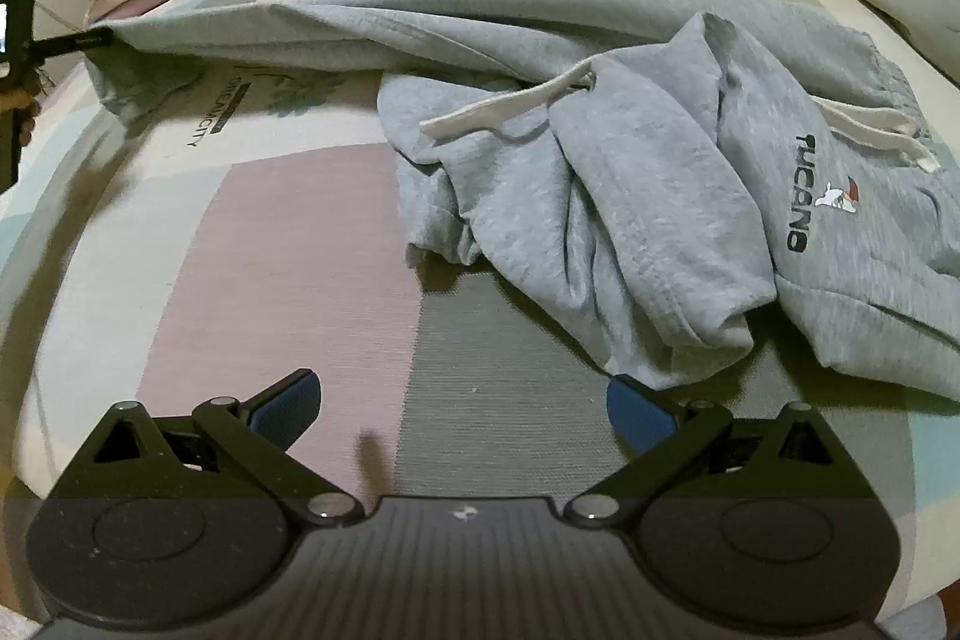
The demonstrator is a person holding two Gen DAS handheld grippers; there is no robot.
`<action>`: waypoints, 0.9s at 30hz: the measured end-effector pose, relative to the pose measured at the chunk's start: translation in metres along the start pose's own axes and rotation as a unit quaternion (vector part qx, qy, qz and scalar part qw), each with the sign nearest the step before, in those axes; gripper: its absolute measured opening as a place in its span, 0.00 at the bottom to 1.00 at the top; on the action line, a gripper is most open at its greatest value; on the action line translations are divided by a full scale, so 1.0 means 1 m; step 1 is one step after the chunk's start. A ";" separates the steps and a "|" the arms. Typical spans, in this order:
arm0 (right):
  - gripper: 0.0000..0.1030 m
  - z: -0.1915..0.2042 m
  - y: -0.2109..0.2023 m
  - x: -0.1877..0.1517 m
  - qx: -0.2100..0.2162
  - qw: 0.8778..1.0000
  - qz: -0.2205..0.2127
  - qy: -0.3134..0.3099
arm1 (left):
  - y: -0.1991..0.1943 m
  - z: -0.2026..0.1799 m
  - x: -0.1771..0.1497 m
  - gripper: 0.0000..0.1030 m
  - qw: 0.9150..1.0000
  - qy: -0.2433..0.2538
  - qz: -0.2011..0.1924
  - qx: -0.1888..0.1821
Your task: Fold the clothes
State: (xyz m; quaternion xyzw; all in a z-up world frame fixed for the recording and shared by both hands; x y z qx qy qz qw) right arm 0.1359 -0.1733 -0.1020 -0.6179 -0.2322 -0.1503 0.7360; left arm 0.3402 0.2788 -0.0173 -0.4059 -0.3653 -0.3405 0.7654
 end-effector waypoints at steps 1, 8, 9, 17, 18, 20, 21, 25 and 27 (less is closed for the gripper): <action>1.00 -0.001 0.000 0.000 0.000 1.000 0.000 0.000 | -0.002 0.003 0.002 0.89 1.000 -0.002 -0.006 0.006; 1.00 0.002 0.003 -0.003 0.006 1.000 0.005 0.002 | -0.006 0.019 0.001 0.89 0.999 -0.012 -0.019 0.033; 1.00 0.003 0.003 -0.003 0.007 1.000 0.006 0.000 | -0.004 0.019 -0.003 0.89 0.999 -0.010 -0.011 0.034; 1.00 0.003 0.002 0.000 0.003 1.000 0.005 0.001 | 0.012 0.051 -0.039 0.88 0.996 -0.037 0.048 0.061; 1.00 0.003 0.002 0.000 0.003 1.000 0.005 0.002 | 0.012 0.055 -0.043 0.88 0.996 -0.037 0.054 0.062; 1.00 0.004 0.003 -0.001 0.004 1.000 0.007 0.003 | 0.011 0.062 -0.051 0.89 0.995 -0.035 0.066 0.063; 1.00 0.005 0.003 -0.002 0.005 1.000 0.008 0.002 | 0.010 0.065 -0.055 0.89 0.995 -0.034 0.071 0.064; 1.00 0.009 0.004 -0.003 0.010 1.000 0.010 -0.006 | 0.007 0.076 -0.072 0.89 0.993 -0.027 0.093 0.063; 1.00 0.011 0.004 -0.003 0.012 1.000 0.010 -0.008 | 0.006 0.076 -0.079 0.90 0.993 -0.018 0.103 0.055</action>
Point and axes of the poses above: each gripper's, at about its wrist camera, not at the fingertips, and y roughly the way its jaws point, z to its left, x to its top, the point moved 6 cm from there along y, roughly the way its jaws point, and after that the axes turned 4 degrees about -x, right-handed, at the moved point
